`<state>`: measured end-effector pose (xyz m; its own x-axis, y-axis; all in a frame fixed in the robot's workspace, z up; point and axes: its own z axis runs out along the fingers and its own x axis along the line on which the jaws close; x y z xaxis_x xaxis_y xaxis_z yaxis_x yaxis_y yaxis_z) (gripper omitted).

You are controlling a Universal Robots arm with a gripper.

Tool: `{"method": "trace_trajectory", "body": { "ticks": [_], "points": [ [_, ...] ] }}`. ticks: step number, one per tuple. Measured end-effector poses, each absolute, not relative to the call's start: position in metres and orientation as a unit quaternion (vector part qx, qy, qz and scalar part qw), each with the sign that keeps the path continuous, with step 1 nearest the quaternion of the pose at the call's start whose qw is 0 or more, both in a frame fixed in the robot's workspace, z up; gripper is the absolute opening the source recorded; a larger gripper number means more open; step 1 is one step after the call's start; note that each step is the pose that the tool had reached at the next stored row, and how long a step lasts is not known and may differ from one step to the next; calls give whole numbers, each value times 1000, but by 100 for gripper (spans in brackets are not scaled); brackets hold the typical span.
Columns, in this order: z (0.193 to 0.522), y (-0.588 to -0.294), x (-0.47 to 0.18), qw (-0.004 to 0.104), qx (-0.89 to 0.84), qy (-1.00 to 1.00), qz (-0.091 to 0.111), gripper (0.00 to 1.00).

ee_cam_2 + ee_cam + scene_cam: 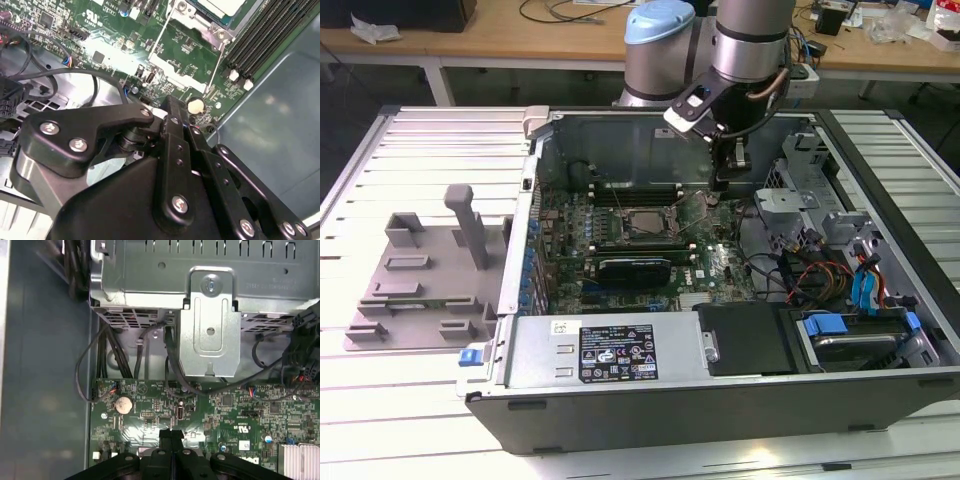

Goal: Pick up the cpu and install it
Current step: 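Close the cpu cover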

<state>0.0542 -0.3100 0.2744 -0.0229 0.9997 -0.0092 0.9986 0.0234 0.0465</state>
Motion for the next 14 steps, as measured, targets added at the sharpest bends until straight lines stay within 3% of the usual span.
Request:
{"method": "trace_trajectory", "body": {
  "ticks": [14],
  "points": [
    [243, -310, 61, 13, 699, 715, 7, 11]
  ]
}}
